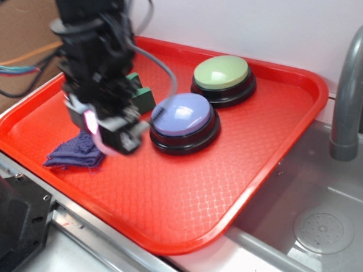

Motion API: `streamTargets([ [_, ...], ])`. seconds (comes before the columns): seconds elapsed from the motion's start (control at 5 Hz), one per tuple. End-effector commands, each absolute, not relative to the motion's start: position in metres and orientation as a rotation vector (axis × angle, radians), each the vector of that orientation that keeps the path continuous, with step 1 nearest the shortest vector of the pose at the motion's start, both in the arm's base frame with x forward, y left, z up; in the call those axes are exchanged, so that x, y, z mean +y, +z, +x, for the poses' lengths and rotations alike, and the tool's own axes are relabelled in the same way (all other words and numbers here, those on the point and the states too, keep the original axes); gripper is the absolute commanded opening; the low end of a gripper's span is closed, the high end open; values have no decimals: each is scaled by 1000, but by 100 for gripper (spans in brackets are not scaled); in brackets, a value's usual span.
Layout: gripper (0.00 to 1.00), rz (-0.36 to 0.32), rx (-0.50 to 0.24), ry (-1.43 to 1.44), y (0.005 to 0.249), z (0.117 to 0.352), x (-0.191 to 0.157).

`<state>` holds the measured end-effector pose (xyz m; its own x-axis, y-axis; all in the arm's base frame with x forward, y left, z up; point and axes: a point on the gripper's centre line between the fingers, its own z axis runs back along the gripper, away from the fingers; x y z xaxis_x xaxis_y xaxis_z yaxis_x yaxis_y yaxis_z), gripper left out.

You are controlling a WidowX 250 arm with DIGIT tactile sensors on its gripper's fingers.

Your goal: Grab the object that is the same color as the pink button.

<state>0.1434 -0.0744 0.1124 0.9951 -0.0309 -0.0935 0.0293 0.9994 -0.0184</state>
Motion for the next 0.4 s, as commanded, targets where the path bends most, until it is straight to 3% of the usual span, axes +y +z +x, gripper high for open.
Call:
streamTargets([
  [0.0, 0, 71, -2, -12, 162, 145, 5],
  [0.2, 0, 70, 10, 17, 166, 144, 29],
])
